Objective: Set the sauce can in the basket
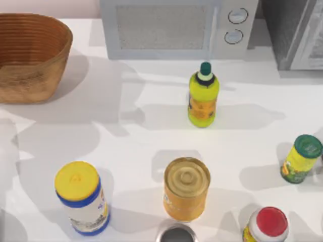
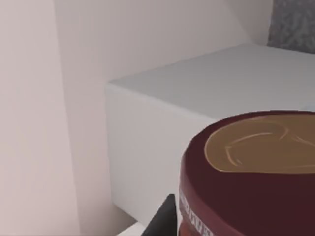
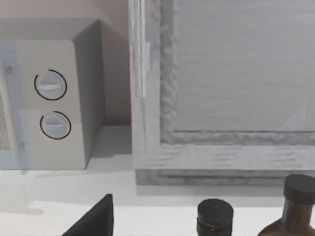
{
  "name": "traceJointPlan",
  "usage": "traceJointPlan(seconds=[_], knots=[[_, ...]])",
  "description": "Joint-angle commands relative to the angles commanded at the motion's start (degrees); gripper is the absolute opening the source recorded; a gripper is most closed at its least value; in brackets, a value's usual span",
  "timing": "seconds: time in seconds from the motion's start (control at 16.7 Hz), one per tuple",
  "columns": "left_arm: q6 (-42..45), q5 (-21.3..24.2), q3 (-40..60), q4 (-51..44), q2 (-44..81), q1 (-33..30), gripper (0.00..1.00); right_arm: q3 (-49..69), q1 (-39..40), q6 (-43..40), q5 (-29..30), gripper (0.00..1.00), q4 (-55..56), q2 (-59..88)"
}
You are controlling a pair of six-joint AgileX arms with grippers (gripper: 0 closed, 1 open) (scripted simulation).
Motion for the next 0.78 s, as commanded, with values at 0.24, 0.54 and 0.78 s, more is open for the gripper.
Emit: traceJointPlan(seconds=[0.24, 0.54, 0.78], knots=[[-0.31, -0.87, 0.30, 0.66, 0.77, -0.91, 0.00, 0.00, 0.00, 0.00, 0.00, 1.00, 0.00, 0.00], [-0.31, -0.87, 0.30, 0.66, 0.77, -0.91, 0.30, 0.00, 0.00, 0.00, 0.00, 1.00, 0.00, 0.00], [-0.31, -0.87, 0.30, 0.66, 0.77, -0.91, 0.60, 0.00, 0.00, 0.00, 0.00, 1.00, 0.00, 0.00]])
